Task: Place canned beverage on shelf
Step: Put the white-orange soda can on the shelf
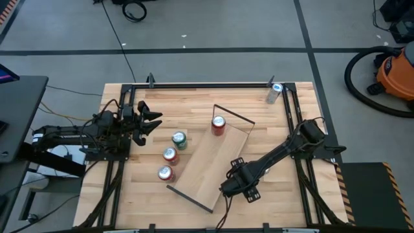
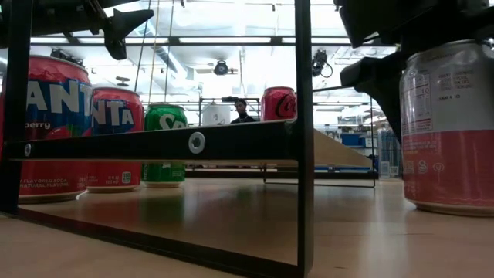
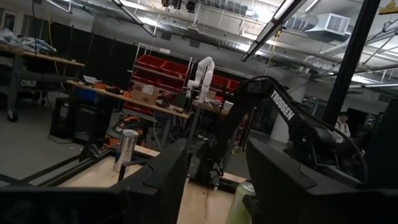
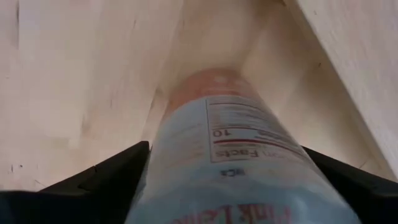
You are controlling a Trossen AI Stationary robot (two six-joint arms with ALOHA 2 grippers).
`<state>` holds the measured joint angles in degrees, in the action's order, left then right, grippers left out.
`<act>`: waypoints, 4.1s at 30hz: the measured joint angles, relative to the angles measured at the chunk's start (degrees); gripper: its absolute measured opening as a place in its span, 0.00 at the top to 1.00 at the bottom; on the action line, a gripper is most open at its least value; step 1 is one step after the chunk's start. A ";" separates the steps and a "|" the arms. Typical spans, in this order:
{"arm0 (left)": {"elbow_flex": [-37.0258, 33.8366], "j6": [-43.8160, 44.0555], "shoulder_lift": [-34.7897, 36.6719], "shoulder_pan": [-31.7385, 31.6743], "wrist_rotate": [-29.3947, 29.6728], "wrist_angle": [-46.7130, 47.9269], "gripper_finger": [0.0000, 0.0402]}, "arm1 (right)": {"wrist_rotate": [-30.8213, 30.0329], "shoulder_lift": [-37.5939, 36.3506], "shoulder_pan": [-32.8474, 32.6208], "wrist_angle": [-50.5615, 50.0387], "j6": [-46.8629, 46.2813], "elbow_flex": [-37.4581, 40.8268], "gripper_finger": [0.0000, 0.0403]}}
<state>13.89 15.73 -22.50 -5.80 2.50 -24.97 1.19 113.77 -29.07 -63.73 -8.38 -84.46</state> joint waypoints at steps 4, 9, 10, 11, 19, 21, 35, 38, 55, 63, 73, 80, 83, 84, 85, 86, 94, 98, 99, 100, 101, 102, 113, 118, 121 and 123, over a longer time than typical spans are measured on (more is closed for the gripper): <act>0.00 0.00 0.00 0.00 0.00 0.00 0.56 | 0.15 -0.12 0.62 0.49 0.02 0.28 0.13; 0.00 0.00 0.00 0.00 0.02 0.00 0.56 | 0.15 -0.01 0.75 0.49 0.41 -0.01 0.20; 0.00 0.00 0.00 0.00 0.02 0.00 0.56 | 0.15 0.00 0.75 0.49 0.51 -0.01 0.21; 0.00 0.00 0.00 0.00 0.02 0.00 0.56 | 0.13 0.01 0.75 0.47 0.52 -0.01 0.22; 0.00 0.00 0.00 0.00 0.04 -0.02 0.56 | 0.45 -0.39 1.01 -0.14 -1.23 0.04 0.21; 0.00 0.00 0.00 0.00 0.04 -0.02 0.56 | 0.61 -0.89 1.29 -0.55 -2.11 0.19 0.21; 0.00 0.00 0.00 0.00 0.04 -0.02 0.56 | 3.32 -9.00 5.87 -4.27 -8.74 0.12 0.21; 0.00 0.00 0.00 -0.02 0.04 -0.03 0.56 | 3.30 -10.69 7.50 -4.43 -9.48 0.12 0.21; 0.00 0.00 0.00 -0.01 0.07 -0.04 0.56 | 2.52 -12.29 20.18 -7.06 -13.74 0.06 0.21; 0.00 0.00 0.00 -0.01 0.07 -0.04 0.56 | -3.01 -12.29 22.26 -6.75 -7.24 0.04 0.21; 0.00 0.00 0.00 -0.01 0.07 -0.04 0.56 | -4.63 -10.84 24.73 -4.70 1.87 -0.01 0.21; 0.00 -0.01 0.00 -0.02 0.07 0.00 0.56 | -5.35 -10.17 27.20 -4.96 5.77 -0.01 0.21; 0.00 -0.71 0.00 0.00 0.08 -0.04 0.56 | -6.77 -10.17 28.15 -4.82 6.98 0.00 0.21; 0.00 -0.77 0.00 -0.02 0.11 -0.04 0.56 | -7.01 -10.17 28.47 -4.87 7.09 -0.01 0.21; 0.00 -0.81 0.00 -0.01 0.33 -0.04 0.56 | -7.17 -10.17 28.84 -4.91 7.22 0.01 0.21; 0.00 -0.86 0.00 -0.02 0.44 -0.04 0.56 | -7.19 -10.17 29.18 -4.89 7.46 0.01 0.21; 0.00 -1.08 0.00 -0.02 0.59 -0.02 0.56 | -7.06 -10.17 31.02 -4.80 8.68 0.01 0.21; 0.00 -1.11 0.00 -0.01 0.57 -0.03 0.56 | -5.72 -10.20 31.46 -4.80 9.48 0.01 0.21; 0.00 -1.11 0.00 -0.02 0.57 -0.02 0.56 | -5.63 -10.20 31.46 -4.81 9.79 0.01 0.21; 0.00 -1.10 0.00 -0.01 0.57 -0.02 0.56 | -5.60 -10.20 31.46 -4.82 10.08 0.01 0.21; 0.00 -1.11 0.00 -0.01 0.57 -0.04 0.56 | -5.60 -10.20 31.46 -4.82 10.27 0.01 0.21; 0.00 -1.11 0.00 0.00 0.55 -0.04 0.56 | -5.62 -10.20 31.46 -4.77 10.38 0.01 0.21; 0.00 -1.09 0.00 -0.02 0.40 -0.02 0.56 | -5.01 -9.95 31.46 -3.23 9.48 -0.03 0.17; 0.00 -1.09 0.00 -0.01 0.35 0.00 0.56 | -4.79 -9.93 31.56 -3.17 9.45 -0.10 0.09; 0.00 -1.09 0.00 -0.02 0.35 0.00 0.56 | -4.79 -9.93 31.55 -3.29 9.45 -0.10 0.06; 0.00 -1.09 0.00 -0.01 0.35 0.00 0.56 | -4.79 -9.93 31.55 -3.46 9.44 -0.10 0.06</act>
<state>13.89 14.63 -22.50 -5.81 2.85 -24.97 -3.60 103.83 2.48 -67.19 1.06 -84.55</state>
